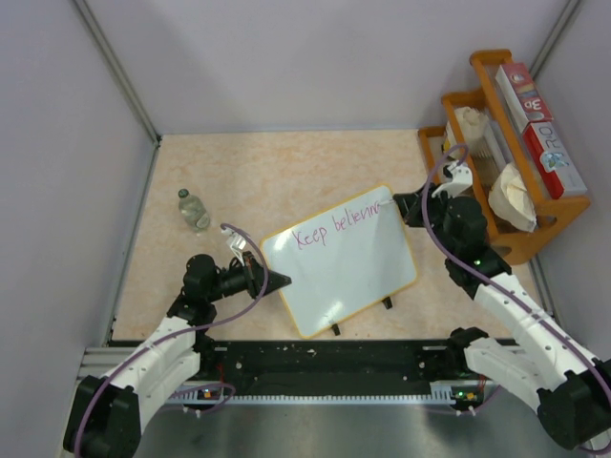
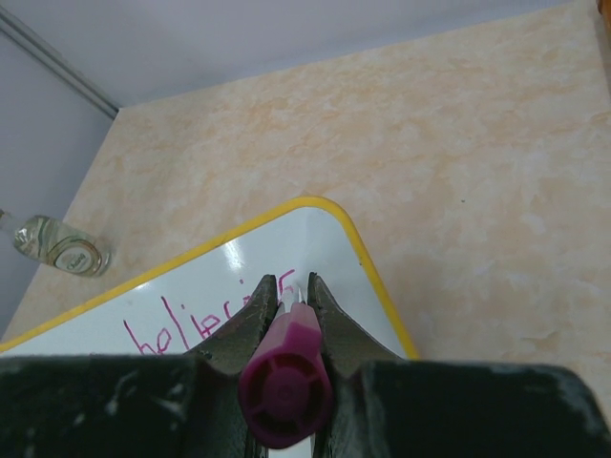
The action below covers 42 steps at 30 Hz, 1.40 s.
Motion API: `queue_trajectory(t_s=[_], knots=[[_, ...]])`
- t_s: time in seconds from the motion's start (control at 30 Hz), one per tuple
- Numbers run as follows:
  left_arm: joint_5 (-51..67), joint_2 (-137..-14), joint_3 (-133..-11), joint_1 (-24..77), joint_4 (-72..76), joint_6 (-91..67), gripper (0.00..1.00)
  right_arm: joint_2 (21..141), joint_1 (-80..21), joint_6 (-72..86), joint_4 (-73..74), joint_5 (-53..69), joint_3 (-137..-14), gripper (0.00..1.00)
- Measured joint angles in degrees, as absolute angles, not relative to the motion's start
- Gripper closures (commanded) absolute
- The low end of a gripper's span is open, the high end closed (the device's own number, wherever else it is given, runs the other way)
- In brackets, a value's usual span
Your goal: Write a sentence on the whiteboard
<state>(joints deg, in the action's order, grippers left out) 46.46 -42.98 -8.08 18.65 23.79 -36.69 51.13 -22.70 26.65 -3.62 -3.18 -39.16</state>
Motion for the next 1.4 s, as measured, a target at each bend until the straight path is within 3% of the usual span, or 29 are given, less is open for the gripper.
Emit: queue_trajectory(t_s=[1.4], knots=[[46.3, -42.9, -7.8, 18.6, 23.8, -36.9, 1.0, 43.4, -22.6, 27.7, -2.4, 0.1, -30.7, 1.0]])
